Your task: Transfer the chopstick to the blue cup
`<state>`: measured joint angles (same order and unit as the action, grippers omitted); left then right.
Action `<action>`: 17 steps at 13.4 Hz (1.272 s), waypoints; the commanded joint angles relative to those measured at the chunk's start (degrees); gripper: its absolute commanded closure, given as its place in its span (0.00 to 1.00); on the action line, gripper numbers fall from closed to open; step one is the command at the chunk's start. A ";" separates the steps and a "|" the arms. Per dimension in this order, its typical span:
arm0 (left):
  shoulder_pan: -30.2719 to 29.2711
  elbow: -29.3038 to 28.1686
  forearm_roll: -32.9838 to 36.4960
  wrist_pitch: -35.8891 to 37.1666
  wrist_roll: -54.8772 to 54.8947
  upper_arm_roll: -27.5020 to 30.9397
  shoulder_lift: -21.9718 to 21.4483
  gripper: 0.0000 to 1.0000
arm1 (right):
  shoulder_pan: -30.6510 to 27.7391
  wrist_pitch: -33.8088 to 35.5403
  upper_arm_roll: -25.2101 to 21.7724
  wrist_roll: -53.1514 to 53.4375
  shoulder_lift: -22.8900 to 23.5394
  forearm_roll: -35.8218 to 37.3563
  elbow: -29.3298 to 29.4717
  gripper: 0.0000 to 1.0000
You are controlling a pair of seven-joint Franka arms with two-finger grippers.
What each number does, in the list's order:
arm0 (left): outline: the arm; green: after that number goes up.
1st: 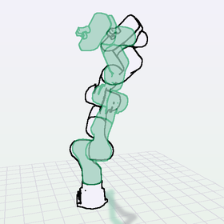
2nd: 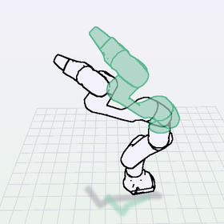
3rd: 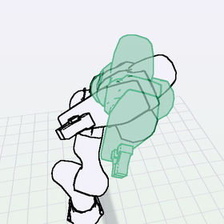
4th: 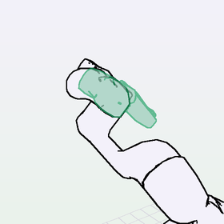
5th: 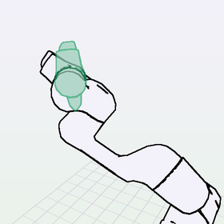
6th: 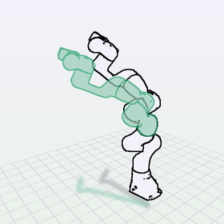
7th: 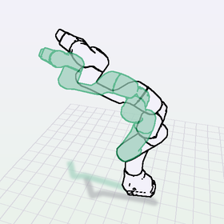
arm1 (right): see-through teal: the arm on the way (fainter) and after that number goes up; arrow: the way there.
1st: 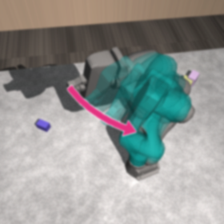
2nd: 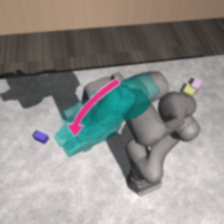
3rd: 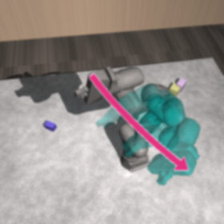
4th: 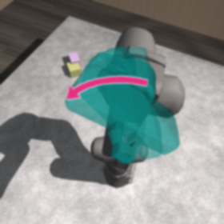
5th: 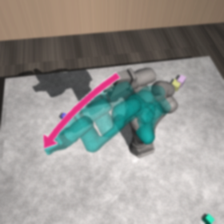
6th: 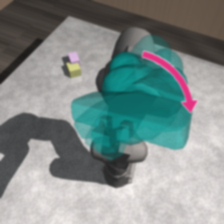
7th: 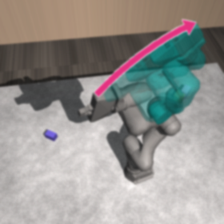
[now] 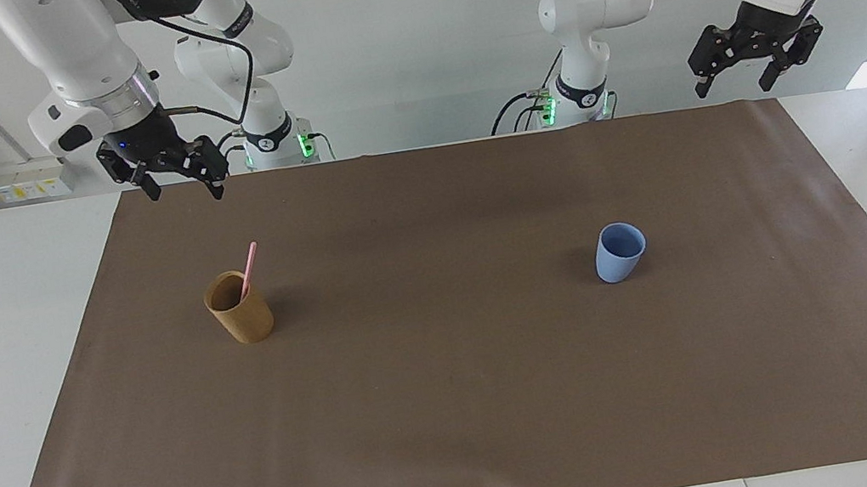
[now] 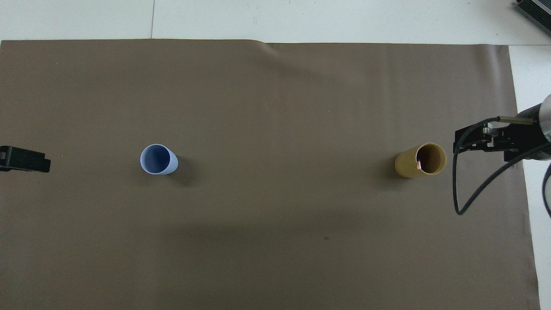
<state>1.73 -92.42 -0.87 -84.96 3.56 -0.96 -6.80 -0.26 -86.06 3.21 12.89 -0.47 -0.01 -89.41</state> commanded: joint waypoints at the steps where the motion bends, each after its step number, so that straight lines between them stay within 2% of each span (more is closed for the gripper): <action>1: -0.59 0.66 -0.18 1.11 0.92 -0.18 -0.23 0.00 | -0.70 -1.13 0.05 -1.72 -1.20 -1.22 -1.47 0.00; 6: -0.59 0.66 -0.10 1.11 0.92 -0.18 -0.23 0.00 | -0.88 -1.13 0.05 -1.90 -1.20 -1.31 -1.56 0.00; 8: -0.59 0.66 -0.10 1.11 0.92 -0.18 -0.23 0.00 | -2.98 -1.13 0.05 -1.72 -1.20 -1.22 -1.56 0.00; 10: -0.59 0.66 -0.10 1.11 0.92 -0.18 -0.23 0.00 | -3.25 0.80 0.05 -1.28 -1.37 -1.22 -1.65 0.00; 17: -0.59 0.66 -0.10 1.11 0.92 -0.18 -0.23 0.00 | -2.46 -2.27 0.49 -1.11 -1.02 -0.25 -1.47 0.00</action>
<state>1.73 -92.42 -0.87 -84.96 3.56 -0.96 -6.81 -2.42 -86.93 3.44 12.80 -0.47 -0.01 -89.45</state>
